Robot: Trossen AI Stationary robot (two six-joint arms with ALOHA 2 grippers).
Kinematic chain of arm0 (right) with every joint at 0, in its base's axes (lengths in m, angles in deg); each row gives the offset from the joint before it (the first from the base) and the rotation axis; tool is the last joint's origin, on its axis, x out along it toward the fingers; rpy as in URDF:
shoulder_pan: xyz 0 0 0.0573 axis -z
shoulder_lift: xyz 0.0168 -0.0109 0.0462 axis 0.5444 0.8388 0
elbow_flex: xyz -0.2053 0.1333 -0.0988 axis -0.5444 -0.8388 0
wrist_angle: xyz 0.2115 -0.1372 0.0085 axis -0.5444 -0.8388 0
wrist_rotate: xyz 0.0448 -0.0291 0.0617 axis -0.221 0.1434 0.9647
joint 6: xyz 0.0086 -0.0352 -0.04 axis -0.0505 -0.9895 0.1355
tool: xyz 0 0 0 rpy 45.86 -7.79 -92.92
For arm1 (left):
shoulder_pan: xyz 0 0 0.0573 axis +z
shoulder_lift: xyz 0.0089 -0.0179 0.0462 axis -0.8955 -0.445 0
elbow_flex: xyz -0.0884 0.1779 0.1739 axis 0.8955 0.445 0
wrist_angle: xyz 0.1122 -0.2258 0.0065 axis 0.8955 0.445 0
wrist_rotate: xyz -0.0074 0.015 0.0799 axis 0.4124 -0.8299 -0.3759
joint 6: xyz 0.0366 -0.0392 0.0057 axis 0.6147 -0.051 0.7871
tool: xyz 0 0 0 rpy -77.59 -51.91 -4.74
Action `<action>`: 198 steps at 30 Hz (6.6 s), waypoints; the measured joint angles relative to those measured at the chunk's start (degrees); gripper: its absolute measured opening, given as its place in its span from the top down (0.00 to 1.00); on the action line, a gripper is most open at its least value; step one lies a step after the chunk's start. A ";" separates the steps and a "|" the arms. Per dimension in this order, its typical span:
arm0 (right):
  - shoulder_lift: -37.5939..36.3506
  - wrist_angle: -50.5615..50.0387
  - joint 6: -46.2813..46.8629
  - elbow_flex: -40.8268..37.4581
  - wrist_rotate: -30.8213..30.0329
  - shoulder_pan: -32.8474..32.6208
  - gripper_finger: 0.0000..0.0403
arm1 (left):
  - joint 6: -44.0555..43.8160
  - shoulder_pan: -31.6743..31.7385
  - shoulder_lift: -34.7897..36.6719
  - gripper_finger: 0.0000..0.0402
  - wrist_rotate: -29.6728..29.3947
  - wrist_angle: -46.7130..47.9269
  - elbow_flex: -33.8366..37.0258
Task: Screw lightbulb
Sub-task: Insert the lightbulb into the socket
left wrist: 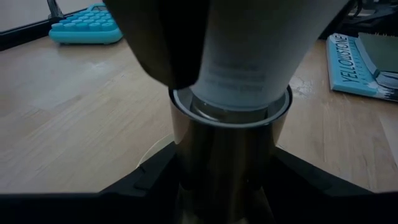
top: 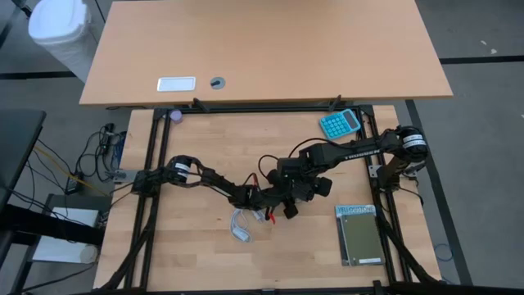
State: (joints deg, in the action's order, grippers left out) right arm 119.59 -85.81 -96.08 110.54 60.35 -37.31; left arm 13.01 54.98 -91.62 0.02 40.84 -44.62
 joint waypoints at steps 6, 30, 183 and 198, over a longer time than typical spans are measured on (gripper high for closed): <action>0.00 0.15 -0.11 -0.02 -0.07 0.06 0.24 | 0.08 0.00 0.00 0.49 0.02 0.00 0.00; 0.07 0.59 0.20 -0.02 -1.29 0.06 0.34 | 0.48 0.02 0.00 0.49 0.39 0.07 -0.04; -0.02 1.05 -5.22 0.02 -7.94 -1.69 0.25 | 0.08 0.02 0.07 0.49 -0.91 1.56 -0.07; 0.00 1.43 -0.49 0.00 -7.03 -1.63 0.27 | -0.14 0.02 0.04 0.49 -0.96 1.55 -0.07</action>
State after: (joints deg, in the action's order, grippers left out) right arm 119.59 -84.39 -96.57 110.54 53.31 -38.94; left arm 12.87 55.00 -91.58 -0.93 42.39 -44.68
